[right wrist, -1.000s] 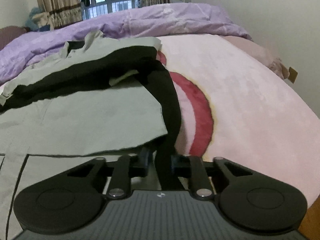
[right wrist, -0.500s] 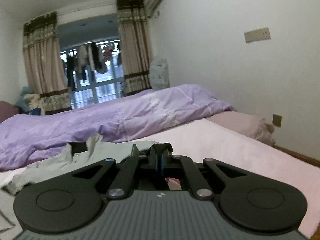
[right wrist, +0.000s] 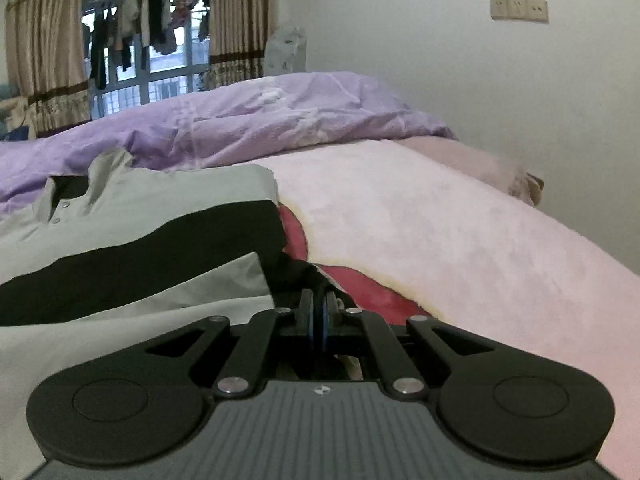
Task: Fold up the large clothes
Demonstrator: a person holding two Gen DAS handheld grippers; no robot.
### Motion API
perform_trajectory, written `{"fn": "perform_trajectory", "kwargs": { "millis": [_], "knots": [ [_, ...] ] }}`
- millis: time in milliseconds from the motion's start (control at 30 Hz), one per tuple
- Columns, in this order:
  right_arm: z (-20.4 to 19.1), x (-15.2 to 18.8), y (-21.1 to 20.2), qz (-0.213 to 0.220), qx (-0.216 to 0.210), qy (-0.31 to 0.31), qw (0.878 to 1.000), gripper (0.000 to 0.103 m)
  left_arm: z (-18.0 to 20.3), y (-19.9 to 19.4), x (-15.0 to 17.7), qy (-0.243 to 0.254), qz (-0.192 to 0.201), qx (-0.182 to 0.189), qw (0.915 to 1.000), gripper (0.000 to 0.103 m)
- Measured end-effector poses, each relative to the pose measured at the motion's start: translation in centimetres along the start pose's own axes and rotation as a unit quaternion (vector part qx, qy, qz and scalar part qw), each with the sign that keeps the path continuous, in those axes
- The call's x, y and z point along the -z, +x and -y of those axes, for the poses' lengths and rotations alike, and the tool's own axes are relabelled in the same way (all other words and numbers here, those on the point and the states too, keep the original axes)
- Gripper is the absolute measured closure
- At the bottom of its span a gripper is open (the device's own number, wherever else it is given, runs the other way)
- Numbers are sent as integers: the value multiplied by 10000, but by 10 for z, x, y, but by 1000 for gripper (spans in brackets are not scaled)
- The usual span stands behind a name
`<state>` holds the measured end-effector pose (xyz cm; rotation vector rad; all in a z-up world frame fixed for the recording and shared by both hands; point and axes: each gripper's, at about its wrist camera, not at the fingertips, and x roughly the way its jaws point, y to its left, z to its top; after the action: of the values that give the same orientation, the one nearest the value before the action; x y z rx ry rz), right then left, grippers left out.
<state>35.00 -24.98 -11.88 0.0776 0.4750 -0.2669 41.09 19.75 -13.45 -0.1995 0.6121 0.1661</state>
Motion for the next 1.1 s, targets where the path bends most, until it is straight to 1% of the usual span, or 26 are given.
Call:
{"fn": "perform_trajectory", "kwargs": {
  "millis": [67,100,133,167,200,233,267,300,333,400,433,500,567,633,733,867,967,1000,1033,1100],
  "knots": [
    [-4,0,5,-179,18,-141,9997,91,5,0,2,159,63,-137,9998,82],
    [-7,-1,6,-192,12,-225,9996,87,7,-1,2,220,90,-213,9995,78],
    [-9,-1,4,-152,31,-275,9995,86,8,0,0,242,87,-313,9992,65],
    [-8,-2,1,-85,46,-287,9995,80,8,-2,-2,230,61,-462,9986,46],
    [-5,-3,-5,12,55,-310,9995,65,3,-7,-5,194,23,-575,9982,35],
    [-1,-6,-11,80,67,-343,9994,42,-1,-13,-8,142,7,-651,9978,16],
    [3,-9,-19,124,58,-355,9993,36,-8,-22,-12,76,31,-645,9979,7],
    [8,-13,-26,140,22,-348,9993,31,-14,-31,-14,20,34,-621,9981,7],
    [15,-17,-33,138,-107,-335,9993,30,-19,-41,-15,-14,7,-562,9984,7],
    [31,-21,-52,-5,-444,-321,9985,25,-32,-63,-15,-8,-104,-356,9993,6],
    [38,-21,-60,-99,-571,-278,9979,25,-36,-74,-11,-7,-112,-300,9995,1],
    [56,-18,-79,-238,-921,-176,9953,24,-43,-95,0,46,-109,-257,9996,0],
    [72,-11,-98,-359,-1183,-120,9923,20,-45,-107,13,82,-253,-258,9993,0],
    [78,-3,-112,-419,-1189,-98,9920,15,-45,-114,27,-1,-420,-104,9991,0],
    [81,12,-122,-744,-1210,-98,9898,15,-36,-117,48,-59,-687,170,9975,0],
    [69,33,-126,-1055,-1208,-477,9859,15,-23,-111,69,94,-968,262,9949,0],
    [62,47,-123,-1323,-1264,-634,9811,17,-25,-105,77,27,-1157,381,9925,0],
    [62,52,-120,-1431,-1280,-648,9793,20,-26,-102,80,29,-1166,426,9923,0],
    [63,56,-116,-1566,-1294,-646,9770,18,-25,-102,81,88,-1122,439,9927,0],
    [66,56,-112,-1518,-1380,-559,9771,17,-24,-103,81,133,-1137,438,9925,0]
  ]
}}
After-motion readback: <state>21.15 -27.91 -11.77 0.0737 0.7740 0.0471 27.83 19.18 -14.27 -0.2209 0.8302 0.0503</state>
